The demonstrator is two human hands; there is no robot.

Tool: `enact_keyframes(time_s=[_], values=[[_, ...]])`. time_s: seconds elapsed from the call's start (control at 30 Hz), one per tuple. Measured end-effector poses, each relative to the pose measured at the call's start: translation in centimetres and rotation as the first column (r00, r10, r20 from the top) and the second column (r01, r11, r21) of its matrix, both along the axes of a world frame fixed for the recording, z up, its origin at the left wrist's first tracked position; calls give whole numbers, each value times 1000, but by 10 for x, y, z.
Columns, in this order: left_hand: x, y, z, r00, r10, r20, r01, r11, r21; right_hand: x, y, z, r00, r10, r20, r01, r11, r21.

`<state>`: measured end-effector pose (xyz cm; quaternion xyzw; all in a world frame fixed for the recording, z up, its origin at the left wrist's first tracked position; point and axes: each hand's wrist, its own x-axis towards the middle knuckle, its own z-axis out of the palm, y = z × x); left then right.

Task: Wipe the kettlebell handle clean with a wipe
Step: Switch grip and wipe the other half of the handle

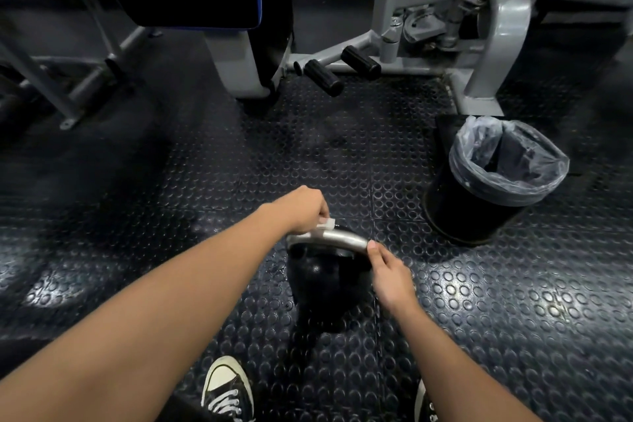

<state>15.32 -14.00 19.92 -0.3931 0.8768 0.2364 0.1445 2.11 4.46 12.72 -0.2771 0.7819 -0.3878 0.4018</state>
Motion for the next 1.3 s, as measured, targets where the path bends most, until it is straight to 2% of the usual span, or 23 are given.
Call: enact_keyframes(time_s=[0.1, 0.23, 0.3, 0.37, 0.47, 0.63, 0.8, 0.97, 1.17, 1.3], values=[[4, 9, -3, 998, 44, -47, -45, 999, -18, 1, 0, 0, 1000, -4, -6, 4, 1000, -2], [16, 15, -14, 968, 243, -61, -247, 967, -64, 2, 0, 0, 1000, -2, -18, 3, 1000, 11], [15, 25, -13, 944, 310, -116, -316, 948, -45, 3, 0, 1, 1000, -5, -25, 5, 1000, 10], [9, 40, -12, 925, 332, -186, -342, 939, -24, 4, 1, 3, 1000, -7, -29, 7, 1000, 3], [9, 59, -19, 929, 301, -214, -330, 937, -115, 3, 1, 3, 1000, -10, -12, 10, 1000, -10], [26, 53, -24, 846, 462, -267, -504, 856, -116, 4, 2, 3, 1000, -10, -6, 10, 1000, -7], [13, 79, -35, 875, 356, -327, -424, 890, -167, 5, 2, 8, 1000, -8, -18, 8, 1000, -8], [28, 64, -36, 820, 439, -368, -530, 824, -200, 3, 1, 2, 999, 1, -41, 0, 1000, 12], [20, 83, -42, 906, 273, -322, -357, 903, -239, 3, 0, -1, 999, -12, -33, 12, 1000, 8], [28, 69, -41, 867, 388, -312, -462, 861, -215, 3, 0, -2, 1000, -6, -25, 6, 1000, 6]])
